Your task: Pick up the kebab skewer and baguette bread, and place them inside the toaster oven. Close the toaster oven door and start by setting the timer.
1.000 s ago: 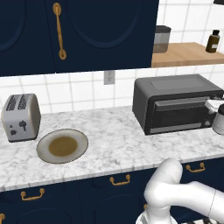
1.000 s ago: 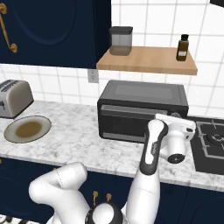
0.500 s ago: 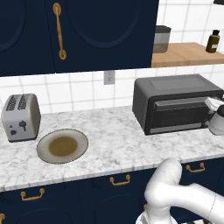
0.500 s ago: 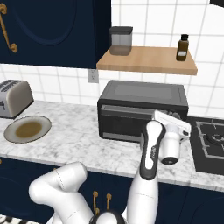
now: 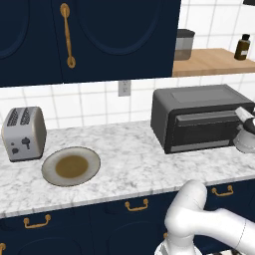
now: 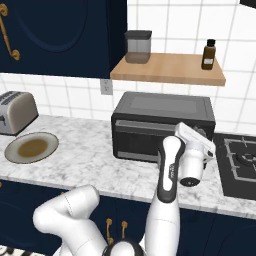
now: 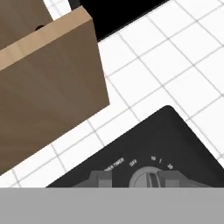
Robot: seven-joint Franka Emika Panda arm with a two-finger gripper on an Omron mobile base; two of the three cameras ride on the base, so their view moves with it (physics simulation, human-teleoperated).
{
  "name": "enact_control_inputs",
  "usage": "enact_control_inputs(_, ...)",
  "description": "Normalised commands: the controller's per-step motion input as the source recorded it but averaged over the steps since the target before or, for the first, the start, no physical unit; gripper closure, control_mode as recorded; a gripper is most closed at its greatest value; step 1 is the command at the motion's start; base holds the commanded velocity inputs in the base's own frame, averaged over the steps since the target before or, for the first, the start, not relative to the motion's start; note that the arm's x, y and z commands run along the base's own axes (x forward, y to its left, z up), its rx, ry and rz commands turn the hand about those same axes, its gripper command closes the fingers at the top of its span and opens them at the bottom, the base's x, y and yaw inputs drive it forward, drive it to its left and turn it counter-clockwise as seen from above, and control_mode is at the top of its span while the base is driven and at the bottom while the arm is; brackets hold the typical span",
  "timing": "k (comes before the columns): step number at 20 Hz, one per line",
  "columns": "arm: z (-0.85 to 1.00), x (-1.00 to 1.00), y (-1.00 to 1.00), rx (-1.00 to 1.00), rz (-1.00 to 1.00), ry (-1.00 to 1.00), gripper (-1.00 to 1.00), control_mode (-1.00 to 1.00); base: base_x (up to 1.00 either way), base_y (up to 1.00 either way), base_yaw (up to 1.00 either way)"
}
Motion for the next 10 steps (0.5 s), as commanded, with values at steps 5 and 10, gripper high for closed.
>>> enact_control_inputs(5,-0.02,0.05,0.23,0.17,0.0,-0.03,1.0,-1.0,0.0,0.0,0.0)
enact_control_inputs(10,-0.02,0.0,0.42,0.18,0.0,-0.02,1.0,-1.0,0.0,0.0,0.0)
